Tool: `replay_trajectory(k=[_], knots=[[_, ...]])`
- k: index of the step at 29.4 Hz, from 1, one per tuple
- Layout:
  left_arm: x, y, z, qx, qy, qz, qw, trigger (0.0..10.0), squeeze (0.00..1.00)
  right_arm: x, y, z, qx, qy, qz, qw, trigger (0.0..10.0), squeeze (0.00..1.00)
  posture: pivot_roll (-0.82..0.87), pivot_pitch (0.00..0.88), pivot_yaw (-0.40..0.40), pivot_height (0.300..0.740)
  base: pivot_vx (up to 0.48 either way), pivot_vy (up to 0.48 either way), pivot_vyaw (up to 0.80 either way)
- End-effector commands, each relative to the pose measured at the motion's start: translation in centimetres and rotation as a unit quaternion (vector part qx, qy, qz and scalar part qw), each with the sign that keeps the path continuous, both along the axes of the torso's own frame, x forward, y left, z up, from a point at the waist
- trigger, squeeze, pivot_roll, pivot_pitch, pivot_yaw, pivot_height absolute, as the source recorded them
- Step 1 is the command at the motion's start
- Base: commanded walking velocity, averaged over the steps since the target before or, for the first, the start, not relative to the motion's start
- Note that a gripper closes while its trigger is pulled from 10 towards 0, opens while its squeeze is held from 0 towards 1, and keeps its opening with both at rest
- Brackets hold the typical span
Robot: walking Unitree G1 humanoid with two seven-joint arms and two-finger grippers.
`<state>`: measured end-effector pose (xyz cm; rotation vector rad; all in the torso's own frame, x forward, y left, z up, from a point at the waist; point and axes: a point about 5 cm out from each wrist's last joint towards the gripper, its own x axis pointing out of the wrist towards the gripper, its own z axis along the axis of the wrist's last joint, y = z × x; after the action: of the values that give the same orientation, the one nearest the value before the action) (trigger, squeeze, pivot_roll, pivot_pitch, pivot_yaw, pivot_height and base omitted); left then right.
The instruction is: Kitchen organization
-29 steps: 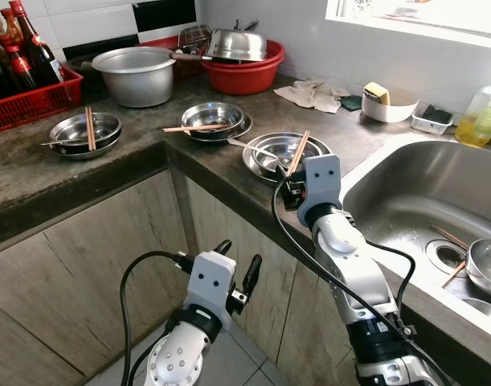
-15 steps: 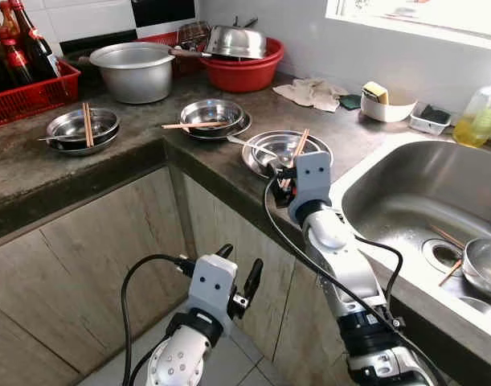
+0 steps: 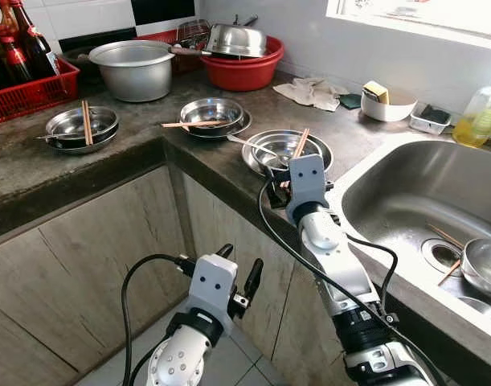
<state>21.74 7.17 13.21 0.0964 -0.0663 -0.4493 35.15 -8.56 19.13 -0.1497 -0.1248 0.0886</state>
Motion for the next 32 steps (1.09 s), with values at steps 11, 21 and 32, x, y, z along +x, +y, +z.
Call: replay_trajectory(k=[11, 21, 32], knots=[[0.0, -0.2, 0.4, -0.003, -0.009, 0.000, 1.000, 10.0, 0.00, 0.3, 0.4, -0.7, -0.009, 0.018, -0.005, 1.000, 10.0, 0.00, 0.01, 0.067, -0.038, 0.740, 0.000, 0.000, 0.00], [0.0, -0.4, 0.3, -0.003, -0.008, -0.002, 1.000, 10.0, 0.00, 0.5, 0.0, -0.8, -0.006, 0.019, -0.018, 1.000, 10.0, 0.00, 0.01, 0.059, -0.040, 0.740, 0.000, 0.000, 0.00], [0.0, -0.4, 0.3, -0.002, -0.009, -0.002, 1.000, 10.0, 0.00, 0.7, 0.4, -0.4, 0.001, 0.015, -0.012, 1.000, 10.0, 0.00, 0.00, 0.062, -0.037, 0.740, 0.000, 0.000, 0.00]])
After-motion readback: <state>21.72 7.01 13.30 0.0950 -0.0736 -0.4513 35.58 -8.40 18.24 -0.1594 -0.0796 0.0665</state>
